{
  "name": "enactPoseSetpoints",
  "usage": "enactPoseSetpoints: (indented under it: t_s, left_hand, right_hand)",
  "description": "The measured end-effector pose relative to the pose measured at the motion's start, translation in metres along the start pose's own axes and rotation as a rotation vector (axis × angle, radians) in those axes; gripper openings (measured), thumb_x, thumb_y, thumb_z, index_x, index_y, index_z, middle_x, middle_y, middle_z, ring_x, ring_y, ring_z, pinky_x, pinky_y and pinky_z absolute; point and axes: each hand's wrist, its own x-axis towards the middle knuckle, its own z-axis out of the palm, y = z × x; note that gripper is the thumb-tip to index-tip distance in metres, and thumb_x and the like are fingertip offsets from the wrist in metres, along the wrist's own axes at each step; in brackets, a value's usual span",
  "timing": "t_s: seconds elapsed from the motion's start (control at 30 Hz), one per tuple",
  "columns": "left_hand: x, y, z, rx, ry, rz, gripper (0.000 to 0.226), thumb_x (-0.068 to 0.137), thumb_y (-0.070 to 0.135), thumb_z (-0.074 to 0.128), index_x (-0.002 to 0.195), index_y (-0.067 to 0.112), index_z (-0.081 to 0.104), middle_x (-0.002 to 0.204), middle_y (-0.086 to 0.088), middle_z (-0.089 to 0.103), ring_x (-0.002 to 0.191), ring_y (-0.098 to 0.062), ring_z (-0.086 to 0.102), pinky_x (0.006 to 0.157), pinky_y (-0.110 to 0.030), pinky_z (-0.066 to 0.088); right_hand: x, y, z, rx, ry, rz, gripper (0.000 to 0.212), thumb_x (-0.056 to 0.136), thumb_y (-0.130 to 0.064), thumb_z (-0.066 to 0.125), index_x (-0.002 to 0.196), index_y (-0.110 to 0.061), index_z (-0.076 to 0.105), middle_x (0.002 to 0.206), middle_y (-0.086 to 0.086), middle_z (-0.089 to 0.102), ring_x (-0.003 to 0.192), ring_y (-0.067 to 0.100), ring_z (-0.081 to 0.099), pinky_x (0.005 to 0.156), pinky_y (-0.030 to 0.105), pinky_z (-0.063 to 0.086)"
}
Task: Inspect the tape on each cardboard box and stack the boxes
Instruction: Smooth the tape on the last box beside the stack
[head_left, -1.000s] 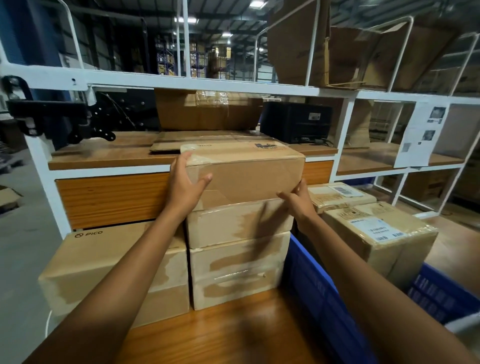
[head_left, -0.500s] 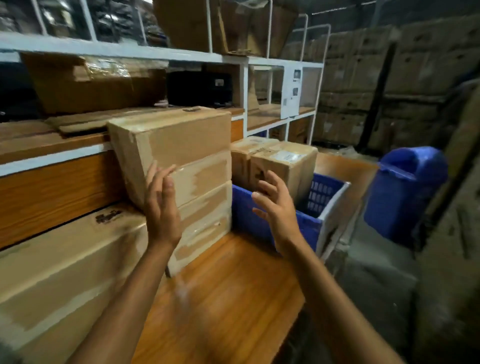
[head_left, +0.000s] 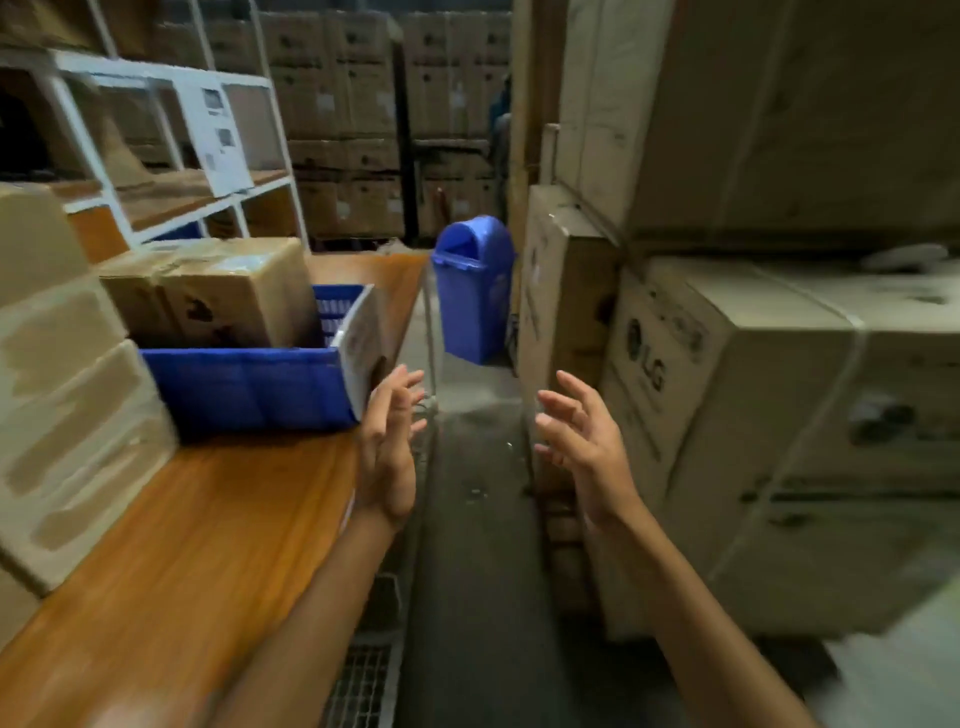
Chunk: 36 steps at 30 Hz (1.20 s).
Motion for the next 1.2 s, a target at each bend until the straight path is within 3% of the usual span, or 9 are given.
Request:
enactPoseSetpoints:
  t_s: [0.17,0.33,0.5,0.63,0.8,0.87,0.93,1.07,1.2]
  left_hand:
    - [-0.084,-0.007,0.134,-0.134,-0.304,-0.24,0.043,0.092,0.054,0.033,0.112,0.028,0.061,0.125,0.007,0.063,0.12,-0.019,0.06,0.099,-0.046,0.049]
    - [-0.208,-0.013,0.267,-0.137,-0.562,-0.414,0.053,0.088,0.064,0.037,0.111,0.025,0.064,0.13,-0.003,0.063,0.12,-0.022,0.061,0.092,-0.041,0.051]
    - [-0.323,-0.021,0.385,-0.123,-0.788,-0.537,0.044,0.103,0.054,0.035,0.104,0.023,0.067,0.129,-0.008,0.063,0.117,-0.026,0.061,0.089,-0.043,0.051]
    - [-0.383,-0.041,0.464,-0.02,-0.931,-0.62,0.049,0.104,0.052,0.034,0.116,0.016,0.066,0.134,-0.005,0.058,0.121,-0.023,0.056,0.089,-0.04,0.049]
    - [-0.413,-0.11,0.543,0.272,-1.093,-0.625,0.049,0.103,0.057,0.033,0.116,0.02,0.061,0.137,-0.007,0.055,0.119,-0.024,0.051,0.108,-0.049,0.04]
    - [-0.418,-0.135,0.575,0.316,-1.079,-0.697,0.057,0.103,0.057,0.032,0.124,0.012,0.06,0.133,-0.009,0.055,0.115,-0.024,0.05,0.102,-0.043,0.041]
    - [-0.423,-0.157,0.612,0.315,-1.069,-0.767,0.06,0.104,0.055,0.033,0.132,0.008,0.057,0.134,-0.009,0.053,0.119,-0.026,0.049,0.096,-0.042,0.039]
    - [-0.434,-0.206,0.691,0.312,-1.09,-0.827,0.064,0.102,0.057,0.033,0.138,0.009,0.055,0.15,-0.013,0.045,0.14,-0.031,0.04,0.112,-0.052,0.031]
    - [-0.467,-0.282,0.758,0.326,-1.049,-0.894,0.061,0.101,0.06,0.035,0.131,0.012,0.058,0.144,-0.009,0.051,0.134,-0.025,0.045,0.106,-0.05,0.036]
  right_hand:
    - [-0.11,0.003,-0.146,-0.022,0.319,0.105,0.063,0.074,-0.032,0.067,0.135,-0.029,0.049,0.126,-0.002,0.061,0.106,0.008,0.062,0.084,0.033,0.053]
    - [-0.259,0.011,-0.286,-0.031,0.655,0.217,0.051,0.075,-0.034,0.068,0.125,-0.034,0.055,0.122,0.0,0.064,0.102,0.011,0.063,0.079,0.032,0.053]
    - [-0.397,0.02,-0.404,0.163,1.038,0.334,0.025,0.103,-0.026,0.052,0.127,-0.021,0.057,0.126,0.01,0.063,0.099,0.023,0.062,0.077,0.034,0.049]
    - [-0.473,0.037,-0.477,0.337,1.285,0.395,0.038,0.105,-0.043,0.042,0.131,-0.019,0.055,0.133,0.013,0.06,0.107,0.025,0.062,0.087,0.042,0.05]
    - [-0.518,0.071,-0.553,0.566,1.443,0.452,0.066,0.102,-0.063,0.032,0.148,-0.018,0.045,0.143,0.015,0.053,0.118,0.032,0.056,0.093,0.049,0.049]
    - [-0.523,0.087,-0.583,0.612,1.487,0.465,0.072,0.099,-0.068,0.031,0.15,-0.019,0.043,0.145,0.017,0.052,0.121,0.034,0.055,0.093,0.05,0.049]
    - [-0.523,0.105,-0.616,0.632,1.527,0.481,0.075,0.098,-0.071,0.029,0.15,-0.019,0.043,0.147,0.019,0.05,0.13,0.037,0.052,0.094,0.051,0.048]
    - [-0.519,0.154,-0.681,0.624,1.597,0.529,0.074,0.099,-0.069,0.029,0.149,-0.017,0.044,0.149,0.019,0.047,0.133,0.037,0.05,0.1,0.053,0.046]
    - [-0.514,0.227,-0.748,0.571,1.591,0.631,0.07,0.1,-0.065,0.032,0.149,-0.017,0.044,0.15,0.017,0.048,0.131,0.035,0.051,0.098,0.051,0.047]
